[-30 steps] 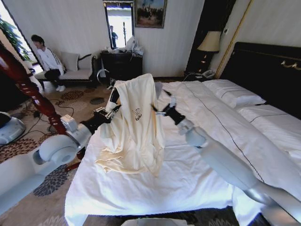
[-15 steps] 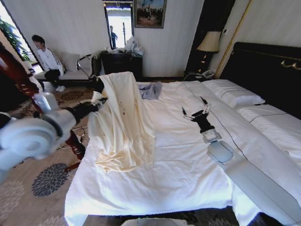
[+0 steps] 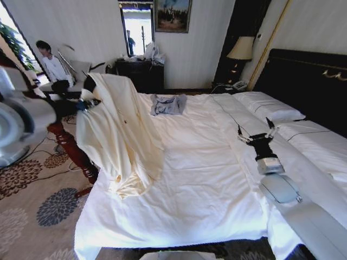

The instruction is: Pick up the clothes from the bed and hang them on the clothes hanger.

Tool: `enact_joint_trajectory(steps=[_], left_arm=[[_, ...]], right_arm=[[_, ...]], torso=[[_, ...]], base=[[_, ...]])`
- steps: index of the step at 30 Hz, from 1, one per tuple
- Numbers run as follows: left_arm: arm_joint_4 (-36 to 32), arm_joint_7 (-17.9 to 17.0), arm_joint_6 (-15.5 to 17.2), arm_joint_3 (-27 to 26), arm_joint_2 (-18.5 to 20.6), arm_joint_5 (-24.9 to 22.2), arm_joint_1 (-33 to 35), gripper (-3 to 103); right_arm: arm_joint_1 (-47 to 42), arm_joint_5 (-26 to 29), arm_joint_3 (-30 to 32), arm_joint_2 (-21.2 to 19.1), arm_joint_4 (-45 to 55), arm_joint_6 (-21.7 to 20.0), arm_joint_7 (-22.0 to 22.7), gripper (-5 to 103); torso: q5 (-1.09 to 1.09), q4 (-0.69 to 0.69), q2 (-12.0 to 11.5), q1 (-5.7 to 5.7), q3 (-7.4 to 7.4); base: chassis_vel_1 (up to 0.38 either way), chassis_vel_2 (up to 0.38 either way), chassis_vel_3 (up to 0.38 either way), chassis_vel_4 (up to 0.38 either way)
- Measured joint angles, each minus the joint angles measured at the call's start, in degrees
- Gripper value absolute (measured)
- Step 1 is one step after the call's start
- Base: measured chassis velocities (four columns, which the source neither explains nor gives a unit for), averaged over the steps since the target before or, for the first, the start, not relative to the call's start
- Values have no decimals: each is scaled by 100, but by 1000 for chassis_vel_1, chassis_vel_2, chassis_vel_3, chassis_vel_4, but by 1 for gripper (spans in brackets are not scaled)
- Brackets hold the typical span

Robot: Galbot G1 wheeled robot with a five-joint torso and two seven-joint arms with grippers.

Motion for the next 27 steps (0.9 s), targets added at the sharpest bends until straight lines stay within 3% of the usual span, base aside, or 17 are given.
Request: enact_joint_trajectory(steps=[10, 22, 27], left_arm=[[666, -216, 146, 210, 354, -399, -807, 18], [1159, -332, 164, 169, 375, -530, -1029, 18], [1505, -360, 210, 119, 488, -653, -1079, 18]], right_arm=[[-339, -241, 230, 411, 100, 119, -30, 100], [-405, -379, 131, 576, 197, 185, -49, 100], [-385, -395, 53, 547, 208, 187, -54, 100]], torso=[[-1, 1, 0, 0, 0], [-2, -2, 0, 1, 1], [-2, 3, 0, 1, 0]], base=[[0, 0, 0, 0], [0, 0, 0, 0], [0, 0, 0, 0]])
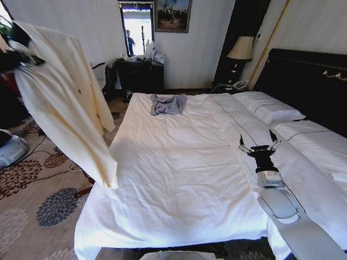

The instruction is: Pick up the clothes from the bed and hang them on the clothes hanger.

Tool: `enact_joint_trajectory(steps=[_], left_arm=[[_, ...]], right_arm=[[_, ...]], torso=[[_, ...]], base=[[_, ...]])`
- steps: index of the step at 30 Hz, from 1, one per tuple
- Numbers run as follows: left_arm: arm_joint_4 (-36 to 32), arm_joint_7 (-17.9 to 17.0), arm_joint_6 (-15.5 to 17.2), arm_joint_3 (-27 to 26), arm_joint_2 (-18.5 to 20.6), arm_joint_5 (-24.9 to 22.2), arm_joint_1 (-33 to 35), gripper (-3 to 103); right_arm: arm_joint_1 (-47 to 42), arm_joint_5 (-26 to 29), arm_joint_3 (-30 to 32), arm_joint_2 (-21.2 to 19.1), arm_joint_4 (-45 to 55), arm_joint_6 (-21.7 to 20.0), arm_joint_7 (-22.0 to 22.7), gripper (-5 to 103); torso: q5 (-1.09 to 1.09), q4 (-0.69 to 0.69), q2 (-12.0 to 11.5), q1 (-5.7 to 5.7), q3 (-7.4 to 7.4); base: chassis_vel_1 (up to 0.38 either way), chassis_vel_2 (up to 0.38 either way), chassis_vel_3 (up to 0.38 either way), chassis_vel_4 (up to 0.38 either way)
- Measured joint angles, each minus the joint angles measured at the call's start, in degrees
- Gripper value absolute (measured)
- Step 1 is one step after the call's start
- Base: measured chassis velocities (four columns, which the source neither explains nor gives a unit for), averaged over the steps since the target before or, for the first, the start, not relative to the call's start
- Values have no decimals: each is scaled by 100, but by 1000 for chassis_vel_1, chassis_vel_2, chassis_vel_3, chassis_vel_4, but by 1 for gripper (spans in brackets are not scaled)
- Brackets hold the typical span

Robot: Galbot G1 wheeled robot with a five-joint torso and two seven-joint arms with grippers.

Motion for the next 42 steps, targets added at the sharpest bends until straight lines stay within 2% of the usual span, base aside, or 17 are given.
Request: enact_joint_trajectory(steps=[3, 10, 19, 30, 42], left_arm=[[204, -94, 45, -8, -27, -110, -75, 18], [503, -175, 88, -18, 7, -284, -136, 18], [798, -283, 166, -135, 111, -452, -76, 18], [578, -183, 200, -176, -151, -192, 241, 18], [610, 136, 203, -168, -152, -123, 279, 18]], right_arm=[[13, 0, -14, -26, 6, 0, 0, 100], [125, 9, -153, -68, -28, 0, -3, 100], [604, 72, -696, -95, -223, -8, -2, 100], [827, 140, -798, -123, -266, -30, 10, 100], [1027, 219, -914, -187, -280, -96, 31, 100]], torso=[[0, -4, 0, 0, 0], [-1, -3, 0, 0, 0], [0, 0, 0, 0, 1], [0, -4, 0, 0, 0], [1, -4, 0, 0, 0]], base=[[0, 0, 0, 0], [0, 0, 0, 0], [0, 0, 0, 0], [0, 0, 0, 0], [0, 0, 0, 0]])
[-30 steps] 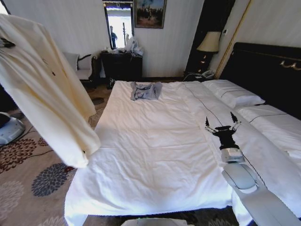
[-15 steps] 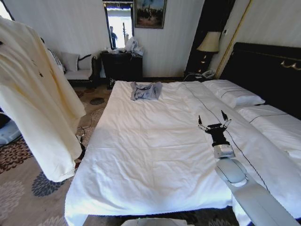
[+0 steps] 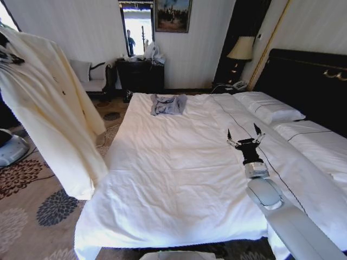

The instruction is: Pick up the clothes from the bed and hang them on the clothes hanger.

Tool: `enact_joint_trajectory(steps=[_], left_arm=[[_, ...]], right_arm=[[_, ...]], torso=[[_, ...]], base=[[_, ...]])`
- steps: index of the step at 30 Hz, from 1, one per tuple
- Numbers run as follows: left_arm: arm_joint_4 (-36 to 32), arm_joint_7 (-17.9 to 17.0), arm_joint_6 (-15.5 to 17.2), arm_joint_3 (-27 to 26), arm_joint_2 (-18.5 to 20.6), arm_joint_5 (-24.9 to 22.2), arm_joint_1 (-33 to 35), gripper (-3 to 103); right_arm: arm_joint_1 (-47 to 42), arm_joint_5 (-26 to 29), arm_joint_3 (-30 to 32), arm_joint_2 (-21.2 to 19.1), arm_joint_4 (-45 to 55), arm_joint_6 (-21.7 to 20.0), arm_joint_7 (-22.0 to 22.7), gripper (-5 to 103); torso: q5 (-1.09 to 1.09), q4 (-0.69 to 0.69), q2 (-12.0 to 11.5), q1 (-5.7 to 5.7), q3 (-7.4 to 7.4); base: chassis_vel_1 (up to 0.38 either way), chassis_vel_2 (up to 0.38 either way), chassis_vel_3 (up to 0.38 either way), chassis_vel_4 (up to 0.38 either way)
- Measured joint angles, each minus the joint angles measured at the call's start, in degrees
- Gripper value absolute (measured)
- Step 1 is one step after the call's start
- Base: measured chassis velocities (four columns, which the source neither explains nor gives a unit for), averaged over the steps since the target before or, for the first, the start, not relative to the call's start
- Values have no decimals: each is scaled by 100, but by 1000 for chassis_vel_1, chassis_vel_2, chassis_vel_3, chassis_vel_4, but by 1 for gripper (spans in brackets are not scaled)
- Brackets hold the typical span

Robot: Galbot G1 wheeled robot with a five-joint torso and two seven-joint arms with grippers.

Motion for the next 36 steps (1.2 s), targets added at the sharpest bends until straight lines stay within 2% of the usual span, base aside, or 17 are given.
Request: enact_joint_trajectory(steps=[13, 19, 28, 36], left_arm=[[210, 699, -99, 94, -100, 480, 138, 18], [293, 892, -120, 125, -130, 593, 168, 18], [576, 1316, -185, 259, -449, 1026, 183, 18], [858, 1480, -277, 289, -490, 1183, 187, 18]], right_arm=[[-21, 38, 49, -43, 83, -29, 8, 100], [-18, 49, 55, -51, 111, -53, 11, 100], [-42, 54, 65, -47, 156, -86, 13, 100], [-43, 69, 81, -66, 221, -124, 14, 100]], torso=[[-2, 0, 0, 0, 0], [0, 2, 0, 0, 0], [-1, 0, 0, 0, 0], [-1, 1, 0, 0, 0]], base=[[0, 0, 0, 0], [0, 0, 0, 0], [0, 0, 0, 0], [0, 0, 0, 0]])
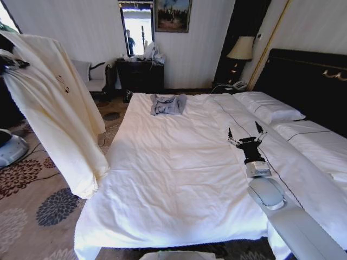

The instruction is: Pick up the clothes from the bed and hang them on the clothes hanger.

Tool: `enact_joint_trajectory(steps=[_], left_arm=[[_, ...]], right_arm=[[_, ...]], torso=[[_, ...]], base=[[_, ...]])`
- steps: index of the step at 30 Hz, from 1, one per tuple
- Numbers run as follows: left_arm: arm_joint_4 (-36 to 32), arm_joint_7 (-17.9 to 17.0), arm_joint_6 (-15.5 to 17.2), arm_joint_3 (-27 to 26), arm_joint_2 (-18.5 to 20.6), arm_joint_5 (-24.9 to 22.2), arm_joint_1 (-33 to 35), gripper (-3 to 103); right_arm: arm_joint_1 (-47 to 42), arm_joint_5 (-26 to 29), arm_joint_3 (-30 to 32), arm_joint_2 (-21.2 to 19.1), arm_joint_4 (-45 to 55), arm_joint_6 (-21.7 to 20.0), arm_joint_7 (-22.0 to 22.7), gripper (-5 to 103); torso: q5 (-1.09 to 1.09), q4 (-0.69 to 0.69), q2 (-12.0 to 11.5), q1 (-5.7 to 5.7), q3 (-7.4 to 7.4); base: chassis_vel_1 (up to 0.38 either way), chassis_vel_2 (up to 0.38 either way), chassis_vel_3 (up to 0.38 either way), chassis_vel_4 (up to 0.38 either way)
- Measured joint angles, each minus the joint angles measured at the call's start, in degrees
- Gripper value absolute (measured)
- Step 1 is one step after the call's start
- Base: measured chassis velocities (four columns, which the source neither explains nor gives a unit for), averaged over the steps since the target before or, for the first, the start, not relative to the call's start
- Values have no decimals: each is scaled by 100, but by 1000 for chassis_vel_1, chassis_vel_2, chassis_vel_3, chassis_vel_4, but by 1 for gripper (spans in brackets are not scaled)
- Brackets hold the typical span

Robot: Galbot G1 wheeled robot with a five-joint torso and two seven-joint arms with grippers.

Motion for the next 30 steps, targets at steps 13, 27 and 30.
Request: enact_joint_trajectory(steps=[13, 27, 30], left_arm=[[257, 395, -45, 110, -189, 388, -3, 18], [-131, 893, -168, 103, -303, 731, -58, 18], [-55, 952, -167, 115, -302, 714, -59, 18]], right_arm=[[-70, 66, 95, -35, 148, -51, 0, 100], [-54, 73, 88, -35, 137, -69, -1, 100], [-31, 76, 75, -33, 153, -83, -1, 100]], torso=[[-2, 1, 0, 0, 0], [2, -2, 0, 0, 0], [0, 3, 0, 0, 0]], base=[[0, 0, 0, 0], [0, 0, 0, 0], [0, 0, 0, 0]])
